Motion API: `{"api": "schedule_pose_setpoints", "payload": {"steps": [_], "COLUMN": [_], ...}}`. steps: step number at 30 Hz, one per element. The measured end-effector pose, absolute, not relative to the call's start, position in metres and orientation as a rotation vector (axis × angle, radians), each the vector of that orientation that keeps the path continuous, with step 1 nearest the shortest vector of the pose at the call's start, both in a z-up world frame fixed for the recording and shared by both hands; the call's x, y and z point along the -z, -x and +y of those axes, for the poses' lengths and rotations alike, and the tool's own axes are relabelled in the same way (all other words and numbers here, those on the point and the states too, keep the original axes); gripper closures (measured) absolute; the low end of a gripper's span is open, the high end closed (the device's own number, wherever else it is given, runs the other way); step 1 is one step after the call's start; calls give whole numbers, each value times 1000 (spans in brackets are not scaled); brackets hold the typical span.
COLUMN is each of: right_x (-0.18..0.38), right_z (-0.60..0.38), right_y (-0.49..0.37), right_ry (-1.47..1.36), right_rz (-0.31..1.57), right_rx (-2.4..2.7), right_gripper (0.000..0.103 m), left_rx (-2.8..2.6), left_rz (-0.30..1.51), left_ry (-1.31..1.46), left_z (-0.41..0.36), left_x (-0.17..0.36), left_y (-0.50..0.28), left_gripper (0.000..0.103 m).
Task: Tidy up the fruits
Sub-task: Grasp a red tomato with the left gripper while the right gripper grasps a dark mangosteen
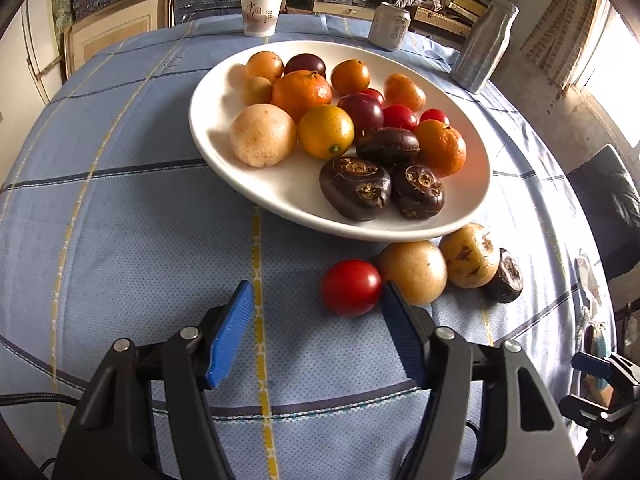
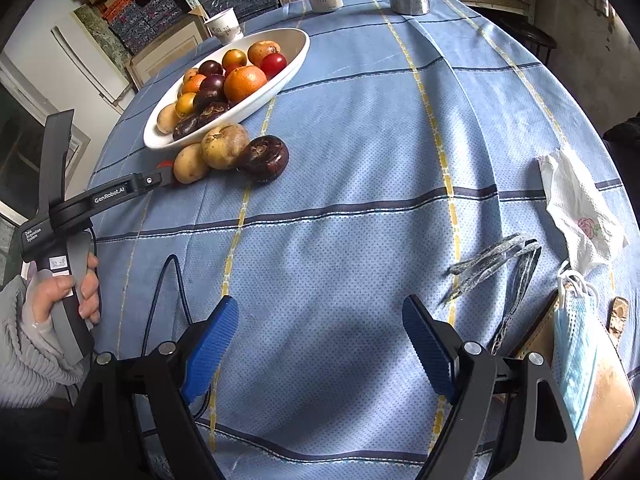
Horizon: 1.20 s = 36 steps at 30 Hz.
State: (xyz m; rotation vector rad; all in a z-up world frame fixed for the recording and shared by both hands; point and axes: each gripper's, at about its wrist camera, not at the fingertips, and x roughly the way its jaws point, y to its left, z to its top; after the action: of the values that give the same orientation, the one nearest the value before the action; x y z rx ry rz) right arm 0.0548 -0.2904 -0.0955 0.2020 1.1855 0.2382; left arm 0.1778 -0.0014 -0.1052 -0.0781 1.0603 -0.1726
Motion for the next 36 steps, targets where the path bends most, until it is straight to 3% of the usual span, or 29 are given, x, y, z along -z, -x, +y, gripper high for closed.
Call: {"api": "schedule_pose_setpoints", "payload": {"steps": [2, 8, 16, 24, 36], "right_x": [96, 94, 93, 86, 88], "right_z": [-291, -288, -288, -287, -251], "right_y": [-54, -53, -51, -54, -134], "right_ry": [-199, -184, -180, -149, -75], "right_rz": [1185, 1178, 1174, 1127, 1071], "right_rx": [-238, -241, -237, -243, -348], "right_gripper": [18, 18, 18, 18, 18], "left_rx": [197, 219, 279, 273, 167], "left_rz": [1058, 1064, 1066, 1041, 1009], "left_ry": [77, 109, 143, 124, 117], "left_z": [-3, 1, -1, -2, 35], "left_x": [104, 106, 105, 98, 72], "left_y": [-177, -179, -180, -171, -125], "left_gripper": [50, 50, 72, 73, 73]}}
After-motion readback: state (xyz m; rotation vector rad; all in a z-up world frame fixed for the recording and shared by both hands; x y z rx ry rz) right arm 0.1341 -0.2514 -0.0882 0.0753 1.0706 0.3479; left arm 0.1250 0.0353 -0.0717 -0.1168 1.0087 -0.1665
